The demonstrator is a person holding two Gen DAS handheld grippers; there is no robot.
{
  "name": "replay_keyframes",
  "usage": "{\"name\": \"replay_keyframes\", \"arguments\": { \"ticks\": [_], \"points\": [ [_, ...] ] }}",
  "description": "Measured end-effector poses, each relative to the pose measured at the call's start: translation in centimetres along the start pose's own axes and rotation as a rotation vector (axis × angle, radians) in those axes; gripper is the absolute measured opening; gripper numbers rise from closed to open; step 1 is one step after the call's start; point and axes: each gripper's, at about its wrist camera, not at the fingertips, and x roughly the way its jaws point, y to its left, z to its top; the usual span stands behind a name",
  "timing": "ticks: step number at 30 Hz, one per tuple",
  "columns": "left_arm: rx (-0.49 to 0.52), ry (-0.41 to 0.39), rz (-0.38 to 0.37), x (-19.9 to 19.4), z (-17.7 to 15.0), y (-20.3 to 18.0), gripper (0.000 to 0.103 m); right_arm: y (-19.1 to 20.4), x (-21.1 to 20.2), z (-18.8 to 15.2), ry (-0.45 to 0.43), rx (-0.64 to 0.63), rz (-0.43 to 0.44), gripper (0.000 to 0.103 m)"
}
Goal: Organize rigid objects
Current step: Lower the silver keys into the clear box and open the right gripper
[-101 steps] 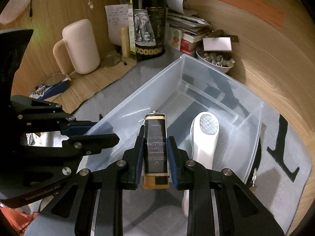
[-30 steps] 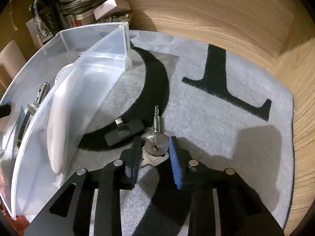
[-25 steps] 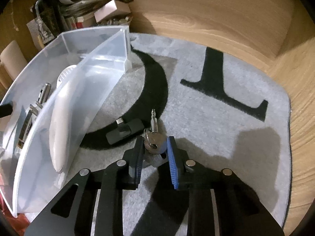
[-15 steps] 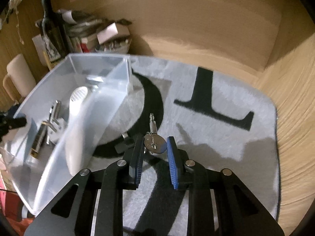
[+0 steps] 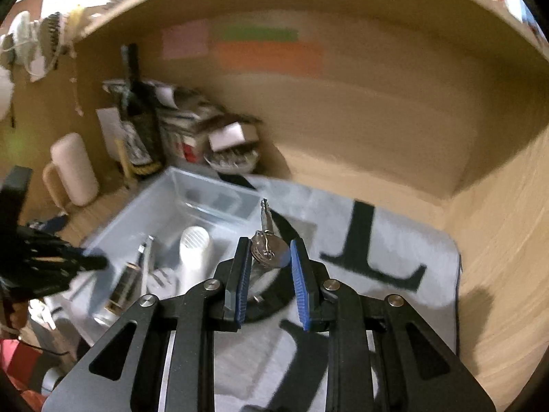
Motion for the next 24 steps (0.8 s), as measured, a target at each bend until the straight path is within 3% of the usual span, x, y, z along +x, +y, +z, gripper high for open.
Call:
{"name": "replay_keyframes", "arguments": {
  "ticks": [11, 24],
  "points": [
    [0.002, 0.001, 0.001, 0.0, 0.0, -0.1, 0.011, 5.4, 0.3, 0.9, -0.024, -0.097, 0.135, 0.021],
    [0.002, 0.000, 0.001, 0.0, 0.1, -0.2, 0.011, 9.2, 5.0, -2.1, 0.157, -0.158, 0.247, 0.021]
  ]
}}
